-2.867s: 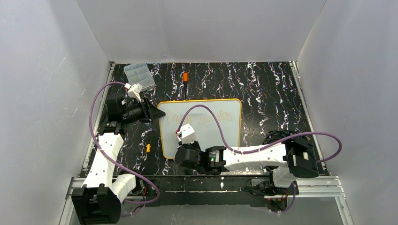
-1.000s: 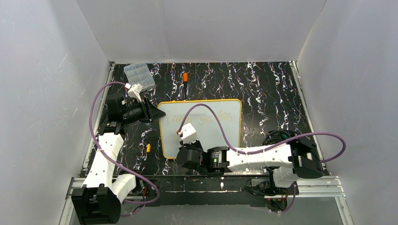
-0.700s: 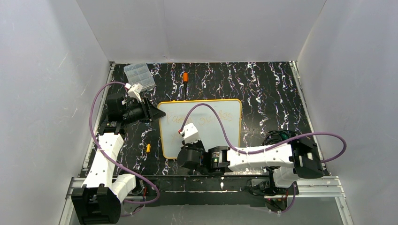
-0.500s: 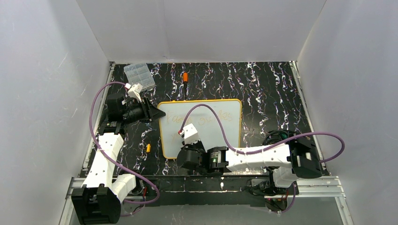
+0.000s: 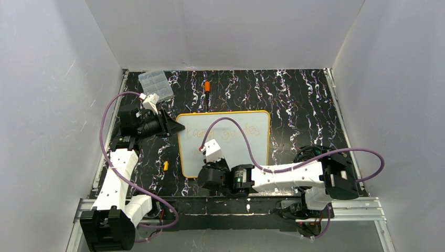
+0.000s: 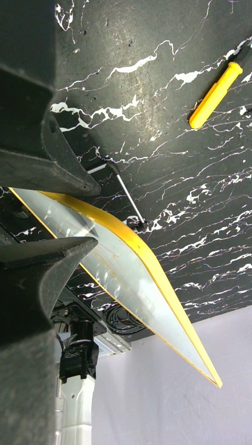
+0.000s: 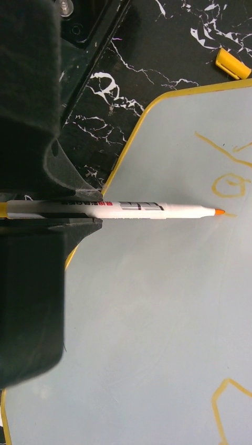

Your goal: Write a sentence on the whiteboard

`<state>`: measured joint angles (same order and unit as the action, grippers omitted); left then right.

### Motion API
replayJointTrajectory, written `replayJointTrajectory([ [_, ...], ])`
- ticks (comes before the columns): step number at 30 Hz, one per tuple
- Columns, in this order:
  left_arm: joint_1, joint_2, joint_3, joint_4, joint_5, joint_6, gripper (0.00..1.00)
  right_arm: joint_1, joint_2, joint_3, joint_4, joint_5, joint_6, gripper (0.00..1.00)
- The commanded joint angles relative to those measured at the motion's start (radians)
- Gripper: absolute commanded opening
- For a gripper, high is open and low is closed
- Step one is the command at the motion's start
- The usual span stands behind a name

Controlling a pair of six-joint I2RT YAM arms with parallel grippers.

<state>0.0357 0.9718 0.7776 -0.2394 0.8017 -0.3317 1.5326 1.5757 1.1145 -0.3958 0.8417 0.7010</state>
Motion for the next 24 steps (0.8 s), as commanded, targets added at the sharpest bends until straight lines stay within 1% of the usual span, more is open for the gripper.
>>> replayJointTrajectory([
  [1, -0.003, -0.025, 0.000, -0.008, 0.027, 0.014, 0.33, -0.005, 0.009, 0.005, -0.035, -0.013, 0.035, 0.01],
  [9, -0.003, -0.024, 0.000, -0.008, 0.027, 0.013, 0.33, -0.001, 0.000, 0.003, -0.077, -0.023, 0.056, 0.01],
  [14, -0.003, -0.022, 0.002, -0.008, 0.028, 0.013, 0.33, -0.002, -0.009, -0.005, -0.088, -0.003, 0.065, 0.01],
  [24, -0.003, -0.022, 0.000, -0.009, 0.028, 0.014, 0.33, -0.030, -0.008, 0.026, -0.074, 0.039, 0.019, 0.01],
])
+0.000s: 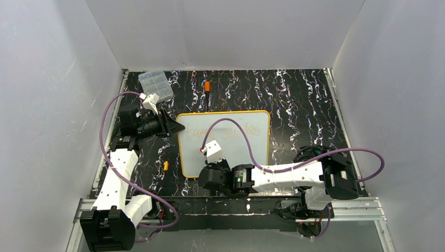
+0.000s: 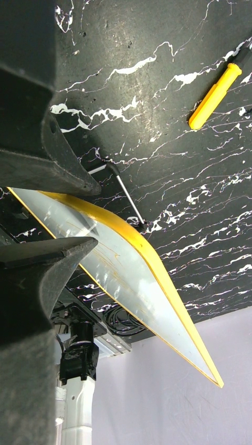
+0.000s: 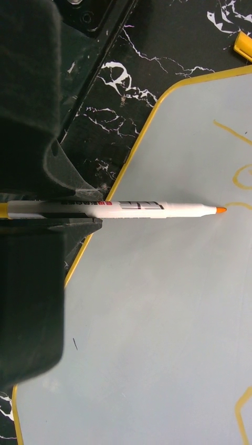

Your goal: Write a sentence on the whiteboard

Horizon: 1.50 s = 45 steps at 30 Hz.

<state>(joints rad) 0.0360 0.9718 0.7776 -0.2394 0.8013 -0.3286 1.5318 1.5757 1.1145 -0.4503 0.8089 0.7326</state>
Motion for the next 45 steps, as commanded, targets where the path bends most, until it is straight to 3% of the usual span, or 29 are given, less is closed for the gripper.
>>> replayJointTrajectory([
  [1, -0.004, -0.022, 0.000, -0.008, 0.027, 0.011, 0.33, -0.035, -0.009, 0.029, -0.015, 0.074, -0.020, 0.01],
  [21, -0.004, -0.021, 0.002, -0.009, 0.026, 0.011, 0.33, -0.047, -0.009, -0.007, 0.020, -0.017, -0.021, 0.01],
  [45, -0.004, -0.024, 0.002, -0.008, 0.027, 0.010, 0.33, -0.039, -0.014, -0.023, -0.057, -0.060, 0.031, 0.01],
])
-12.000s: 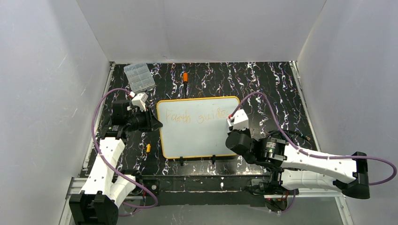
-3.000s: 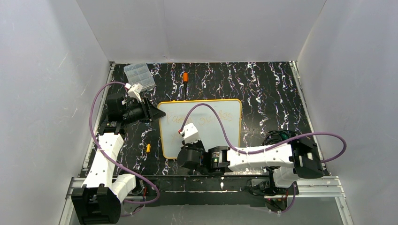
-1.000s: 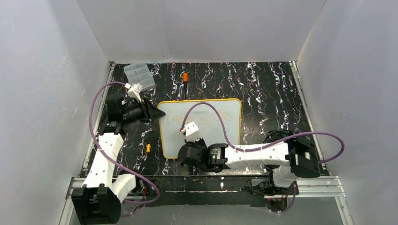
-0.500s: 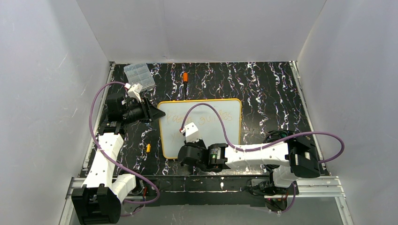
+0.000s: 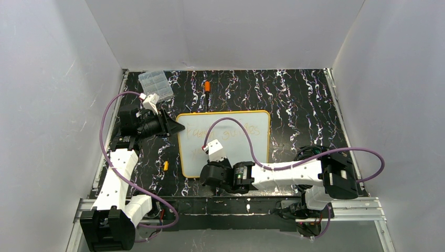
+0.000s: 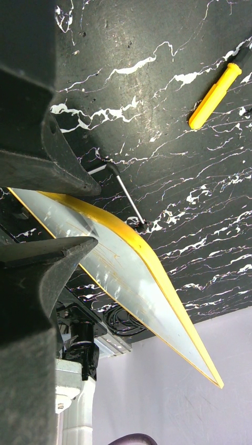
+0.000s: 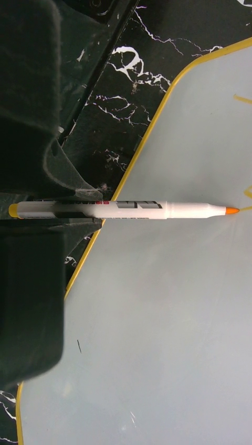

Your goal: Write a sentence on the whiteboard

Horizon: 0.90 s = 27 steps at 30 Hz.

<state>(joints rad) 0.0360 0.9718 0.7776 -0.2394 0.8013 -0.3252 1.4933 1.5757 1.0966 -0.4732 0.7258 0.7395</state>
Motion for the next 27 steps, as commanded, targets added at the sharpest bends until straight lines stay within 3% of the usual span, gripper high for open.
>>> replayJointTrajectory([
  [1, -0.004, -0.023, 0.002, -0.008, 0.027, 0.007, 0.33, -0.001, -0.019, -0.002, -0.035, 0.027, 0.024, 0.01],
  [11, -0.004, -0.024, 0.002, -0.008, 0.026, 0.008, 0.32, 0.019, -0.126, -0.037, 0.073, 0.086, -0.032, 0.01],
  [27, -0.004, -0.022, 0.002, -0.008, 0.027, 0.007, 0.33, -0.023, -0.064, 0.041, 0.028, 0.078, -0.053, 0.01],
])
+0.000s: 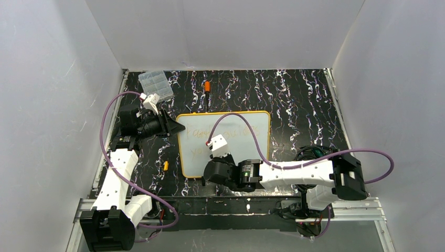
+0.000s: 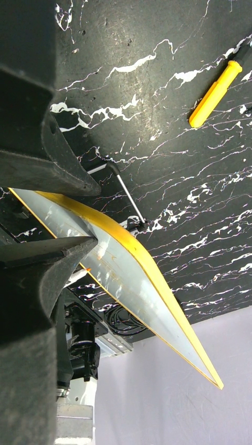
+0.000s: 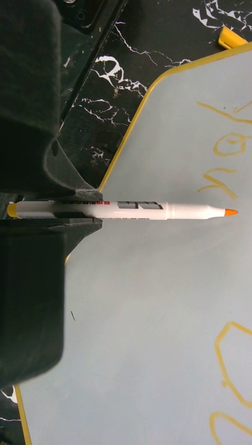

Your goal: Write a sentence on the whiteboard

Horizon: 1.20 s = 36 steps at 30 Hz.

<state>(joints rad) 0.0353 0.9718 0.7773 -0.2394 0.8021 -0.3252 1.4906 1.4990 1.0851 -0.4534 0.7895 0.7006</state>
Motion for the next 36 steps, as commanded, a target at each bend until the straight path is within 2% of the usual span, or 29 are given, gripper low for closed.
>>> replayJointTrajectory([
  [1, -0.003, -0.022, 0.002, -0.008, 0.026, 0.006, 0.33, -0.026, 0.017, 0.055, 0.009, 0.006, -0.017, 0.01],
  [17, -0.003, -0.024, 0.002, -0.008, 0.026, 0.007, 0.33, -0.057, 0.051, 0.075, -0.041, -0.052, 0.010, 0.01],
  [36, -0.003, -0.025, 0.002, -0.008, 0.026, 0.007, 0.32, -0.059, 0.040, 0.015, -0.086, -0.118, 0.078, 0.01],
])
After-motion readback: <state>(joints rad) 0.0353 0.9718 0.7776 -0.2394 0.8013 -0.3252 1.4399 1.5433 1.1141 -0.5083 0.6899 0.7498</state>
